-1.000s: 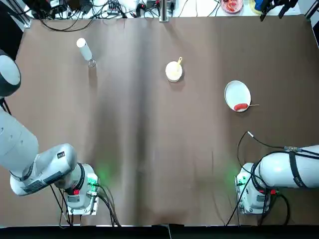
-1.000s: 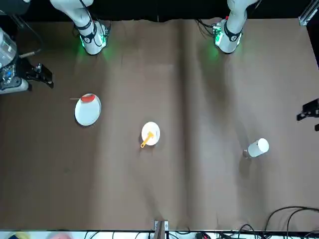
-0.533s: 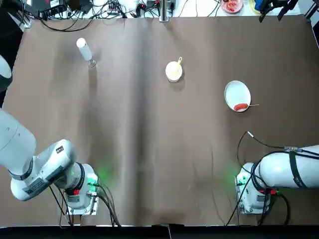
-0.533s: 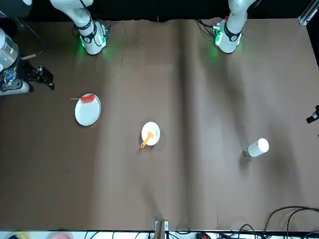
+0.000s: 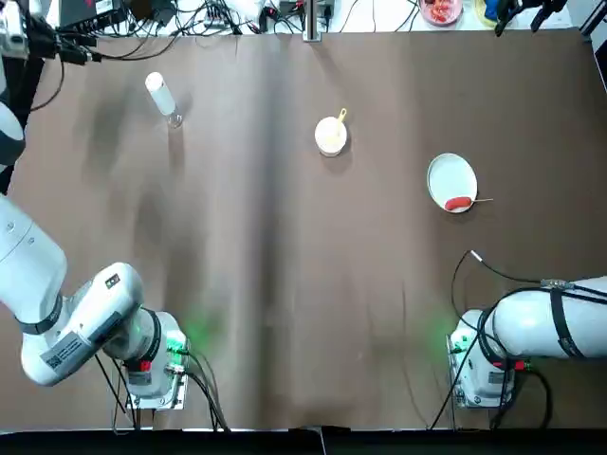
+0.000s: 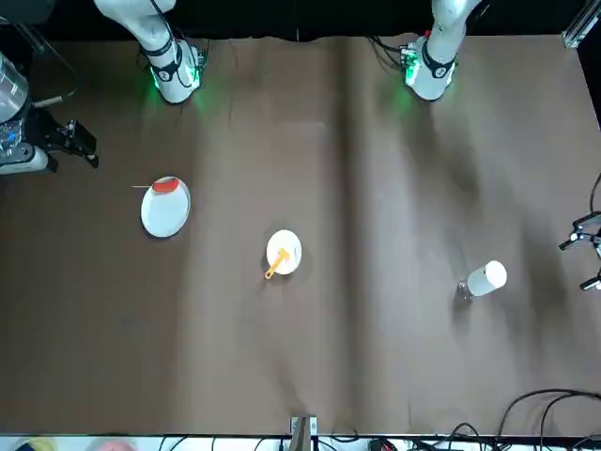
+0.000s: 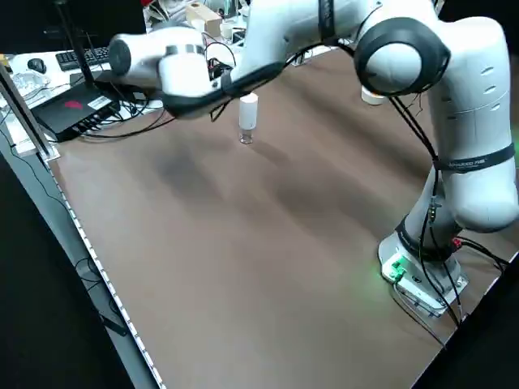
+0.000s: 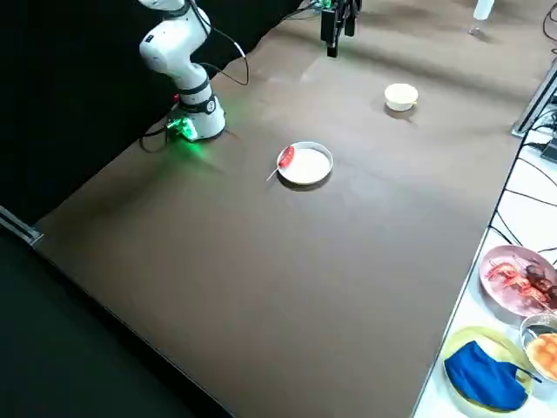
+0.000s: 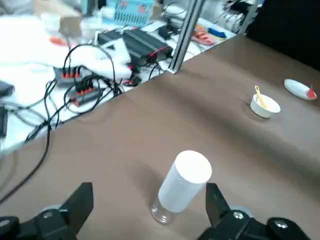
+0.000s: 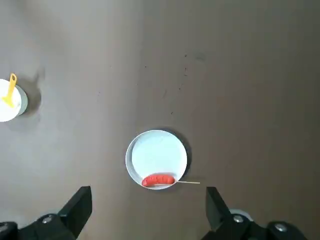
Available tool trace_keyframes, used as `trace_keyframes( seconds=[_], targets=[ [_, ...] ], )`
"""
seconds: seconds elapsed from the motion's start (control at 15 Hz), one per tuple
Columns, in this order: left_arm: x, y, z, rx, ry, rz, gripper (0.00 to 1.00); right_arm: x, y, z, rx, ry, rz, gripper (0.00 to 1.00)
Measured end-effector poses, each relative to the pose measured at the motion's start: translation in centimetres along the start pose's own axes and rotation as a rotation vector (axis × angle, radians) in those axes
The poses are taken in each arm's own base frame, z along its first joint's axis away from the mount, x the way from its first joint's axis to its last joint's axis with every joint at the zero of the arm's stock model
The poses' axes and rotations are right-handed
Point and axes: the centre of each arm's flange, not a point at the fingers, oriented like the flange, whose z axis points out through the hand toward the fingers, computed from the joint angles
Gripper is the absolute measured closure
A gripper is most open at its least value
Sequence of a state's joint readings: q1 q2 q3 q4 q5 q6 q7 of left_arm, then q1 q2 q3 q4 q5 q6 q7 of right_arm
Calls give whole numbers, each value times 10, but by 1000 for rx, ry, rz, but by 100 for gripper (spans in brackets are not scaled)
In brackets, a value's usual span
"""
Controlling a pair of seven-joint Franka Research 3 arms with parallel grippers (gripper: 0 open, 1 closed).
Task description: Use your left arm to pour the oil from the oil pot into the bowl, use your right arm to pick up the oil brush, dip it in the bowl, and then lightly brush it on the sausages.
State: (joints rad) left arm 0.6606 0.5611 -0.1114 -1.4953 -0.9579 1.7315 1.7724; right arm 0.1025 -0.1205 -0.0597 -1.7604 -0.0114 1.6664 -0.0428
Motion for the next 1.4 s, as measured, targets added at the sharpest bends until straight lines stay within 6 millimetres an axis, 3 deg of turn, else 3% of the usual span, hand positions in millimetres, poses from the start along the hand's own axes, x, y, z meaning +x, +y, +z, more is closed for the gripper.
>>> trace_keyframes(
  seconds=[0.27,0.53,0.6,1.0,1.27,1.4],
  targets=[
    [-58,-19,32,-10,141,180,0,-2,-3,-2,1,-14,-6,0],
    [-112,-29,74,-37,210,130,0,-2,-13,-2,1,-20,-23,0],
    [-133,-30,96,-65,221,99,0,-2,-21,-2,2,-22,-37,0],
    [-164,-26,142,-128,230,46,0,-2,-28,-3,2,-19,-43,0],
    [-166,-21,174,-172,231,37,0,-2,-31,-3,2,-21,-49,0],
    [-166,-20,179,-179,231,36,0,-3,-31,-3,2,-23,-49,0]
  ],
)
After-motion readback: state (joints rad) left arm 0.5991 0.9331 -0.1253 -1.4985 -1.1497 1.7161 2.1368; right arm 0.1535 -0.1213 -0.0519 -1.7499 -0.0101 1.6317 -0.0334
